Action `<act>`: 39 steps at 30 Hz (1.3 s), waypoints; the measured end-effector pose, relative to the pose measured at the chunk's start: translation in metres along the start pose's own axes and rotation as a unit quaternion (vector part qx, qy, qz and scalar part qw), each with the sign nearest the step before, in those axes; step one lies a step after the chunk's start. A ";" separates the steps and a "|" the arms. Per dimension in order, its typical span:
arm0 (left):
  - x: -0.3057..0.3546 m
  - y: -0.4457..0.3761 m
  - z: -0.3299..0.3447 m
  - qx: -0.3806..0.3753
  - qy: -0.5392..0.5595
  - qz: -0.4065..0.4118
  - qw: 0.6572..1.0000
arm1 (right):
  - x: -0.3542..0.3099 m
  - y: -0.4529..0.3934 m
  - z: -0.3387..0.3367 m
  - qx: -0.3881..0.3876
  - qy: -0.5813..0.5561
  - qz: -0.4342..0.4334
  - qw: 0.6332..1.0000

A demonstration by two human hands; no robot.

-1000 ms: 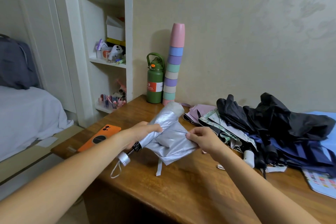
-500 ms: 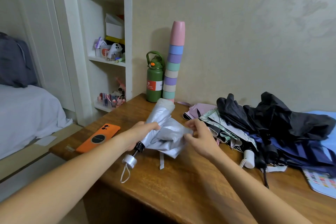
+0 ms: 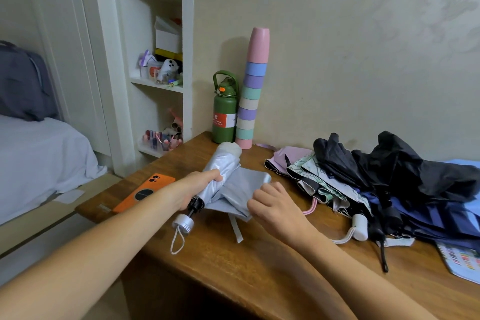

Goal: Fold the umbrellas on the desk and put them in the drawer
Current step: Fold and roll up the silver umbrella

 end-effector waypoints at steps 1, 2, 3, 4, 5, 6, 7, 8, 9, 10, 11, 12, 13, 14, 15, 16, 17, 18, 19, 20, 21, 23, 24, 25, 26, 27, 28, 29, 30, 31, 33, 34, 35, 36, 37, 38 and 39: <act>0.000 -0.001 -0.001 0.001 0.001 0.002 1.000 | -0.003 0.000 0.000 0.000 0.004 -0.008 1.000; 0.000 -0.001 -0.001 -0.004 0.000 0.002 1.000 | -0.005 0.000 0.000 0.008 0.001 -0.007 1.000; 0.000 -0.002 -0.001 -0.009 0.002 0.002 1.000 | -0.007 0.000 0.001 0.019 -0.007 0.003 1.000; -0.001 -0.004 -0.001 -0.014 0.006 0.002 1.000 | -0.008 -0.001 0.000 0.025 -0.016 0.020 0.999; 0.000 -0.002 -0.001 -0.019 0.008 0.003 1.000 | -0.009 -0.001 0.000 0.026 -0.022 0.039 0.999; 0.000 -0.001 -0.001 -0.026 0.011 0.004 1.000 | -0.009 -0.001 0.001 0.022 -0.023 0.051 0.998; -0.001 -0.002 -0.002 -0.033 0.013 0.004 0.999 | -0.008 -0.001 0.001 0.020 -0.018 0.049 0.998; -0.001 -0.001 -0.003 -0.038 0.015 0.007 0.999 | -0.008 0.001 0.001 0.021 -0.010 0.031 0.999; -0.001 -0.001 -0.004 -0.038 0.015 0.011 0.999 | -0.008 0.003 0.001 0.023 -0.001 0.008 1.000; -0.001 -0.002 -0.005 -0.036 0.015 0.017 0.999 | -0.009 0.004 0.001 0.024 0.007 -0.009 1.000; -0.001 -0.001 -0.005 -0.029 0.011 0.021 0.999 | -0.009 0.006 0.002 0.019 0.014 -0.021 1.000; -0.001 -0.002 -0.004 -0.017 -0.001 0.028 0.999 | -0.008 0.007 0.002 0.009 0.015 -0.028 0.999; -0.001 -0.003 -0.003 0.001 -0.024 0.039 0.999 | -0.007 0.007 0.005 -0.008 0.011 -0.032 0.999; -0.001 -0.003 -0.001 0.023 -0.056 0.063 0.996 | -0.006 0.007 0.008 -0.031 0.001 -0.030 0.999; 0.000 -0.005 0.001 0.048 -0.094 0.099 0.989 | -0.006 0.006 0.011 -0.051 -0.015 -0.027 0.998; 0.002 -0.006 0.003 0.076 -0.143 0.145 0.976 | -0.006 0.004 0.011 -0.064 -0.035 -0.018 0.997; 0.004 -0.006 0.003 0.104 -0.208 0.191 0.954 | -0.006 0.001 0.007 -0.062 -0.053 -0.004 0.997; 0.008 -0.002 0.003 0.128 -0.285 0.234 0.921 | -0.005 -0.003 0.002 -0.049 -0.063 0.016 0.997; 0.012 0.002 0.003 0.148 -0.371 0.270 0.876 | -0.004 -0.010 -0.005 -0.023 -0.064 0.035 0.997; 0.016 0.009 0.004 0.162 -0.456 0.305 0.820 | -0.002 -0.017 -0.012 0.003 -0.062 0.052 0.997; 0.022 0.016 0.007 0.173 -0.524 0.343 0.760 | 0.002 -0.025 -0.019 0.015 -0.058 0.064 0.996; 0.032 0.028 0.017 0.187 -0.616 0.415 0.643 | 0.012 -0.044 -0.029 -0.027 -0.062 0.094 0.993; 0.036 0.034 0.021 0.193 -0.645 0.439 0.595 | 0.017 -0.052 -0.032 -0.084 -0.079 0.129 0.985; 0.040 0.038 0.025 0.199 -0.664 0.458 0.556 | 0.022 -0.057 -0.033 -0.156 -0.101 0.176 0.967; 0.042 0.041 0.026 0.205 -0.675 0.473 0.528 | 0.026 -0.060 -0.033 -0.230 -0.123 0.222 0.939; 0.042 0.041 0.027 0.213 -0.679 0.484 0.509 | 0.030 -0.061 -0.032 -0.298 -0.138 0.257 0.909; 0.042 0.042 0.027 0.222 -0.675 0.493 0.501 | 0.033 -0.060 -0.031 -0.342 -0.146 0.270 0.888; 0.042 0.041 0.028 0.227 -0.666 0.497 0.508 | 0.034 -0.060 -0.030 -0.357 -0.149 0.271 0.882; 0.042 0.041 0.028 0.213 -0.654 0.491 0.535 | 0.034 -0.058 -0.030 -0.350 -0.144 0.270 0.885; 0.042 0.039 0.029 0.179 -0.641 0.473 0.577 | 0.035 -0.056 -0.030 -0.334 -0.123 0.268 0.895; 0.046 0.035 0.028 0.059 -0.600 0.406 0.687 | 0.034 -0.051 -0.029 -0.307 -0.040 0.233 0.922; 0.047 0.034 0.026 -0.004 -0.565 0.365 0.740 | 0.032 -0.049 -0.027 -0.285 -0.001 0.199 0.938; 0.047 0.031 0.022 -0.056 -0.528 0.325 0.782 | 0.030 -0.046 -0.023 -0.259 0.024 0.168 0.951; 0.045 0.030 0.020 -0.095 -0.500 0.294 0.809 | 0.027 -0.043 -0.019 -0.231 0.037 0.145 0.961; 0.044 0.028 0.019 -0.113 -0.487 0.283 0.818 | 0.026 -0.040 -0.015 -0.207 0.038 0.140 0.968; 0.044 0.028 0.019 -0.110 -0.494 0.290 0.813 | 0.025 -0.038 -0.012 -0.200 0.026 0.156 0.967; 0.045 0.027 0.020 -0.088 -0.520 0.304 0.793 | 0.025 -0.037 -0.011 -0.217 -0.007 0.184 0.959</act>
Point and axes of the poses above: each hand's wrist, its own y-axis away from the middle knuckle, its own z-axis out of the palm, x = y × z, the point moved 2 cm from there along -y, towards the middle knuckle, and after that the axes turned 10 degrees about -y, right-handed, at the moved point
